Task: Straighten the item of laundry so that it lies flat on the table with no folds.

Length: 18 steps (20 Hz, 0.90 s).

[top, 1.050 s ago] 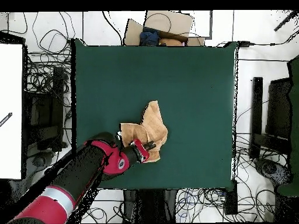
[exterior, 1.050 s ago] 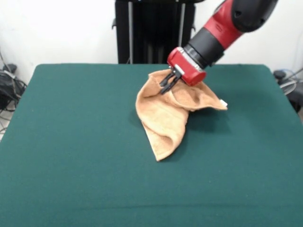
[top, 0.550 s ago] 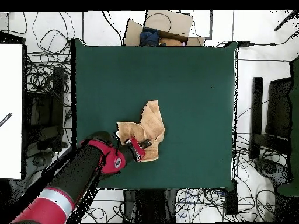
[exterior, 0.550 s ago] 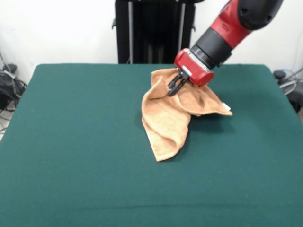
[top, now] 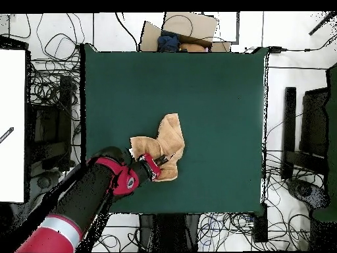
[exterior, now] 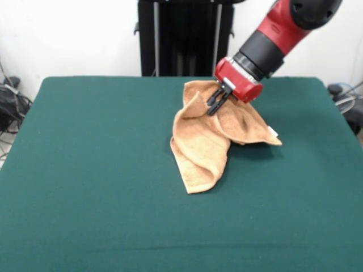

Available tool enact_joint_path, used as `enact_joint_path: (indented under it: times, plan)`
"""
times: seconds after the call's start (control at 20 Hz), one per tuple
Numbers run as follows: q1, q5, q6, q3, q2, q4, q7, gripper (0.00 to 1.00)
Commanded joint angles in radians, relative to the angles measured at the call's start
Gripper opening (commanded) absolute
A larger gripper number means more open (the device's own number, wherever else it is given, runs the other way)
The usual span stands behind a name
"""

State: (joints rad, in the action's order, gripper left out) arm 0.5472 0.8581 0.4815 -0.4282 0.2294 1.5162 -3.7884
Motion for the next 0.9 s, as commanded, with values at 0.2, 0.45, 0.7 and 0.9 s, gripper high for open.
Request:
enact_joint_path:
  times: [0.2, 0.45, 0.7, 0.9]
  plan:
    - [-0.018, -0.074, -0.029, 0.175, 0.004, -0.066, 0.101, 0.0]
    - [-0.028, -0.083, -0.024, 0.185, 0.014, -0.065, 0.108, 0.0]
    - [-0.047, -0.096, -0.013, 0.202, 0.033, -0.062, 0.133, 0.0]
    - [-0.06, -0.104, -0.004, 0.217, 0.045, -0.064, 0.143, 0.0]
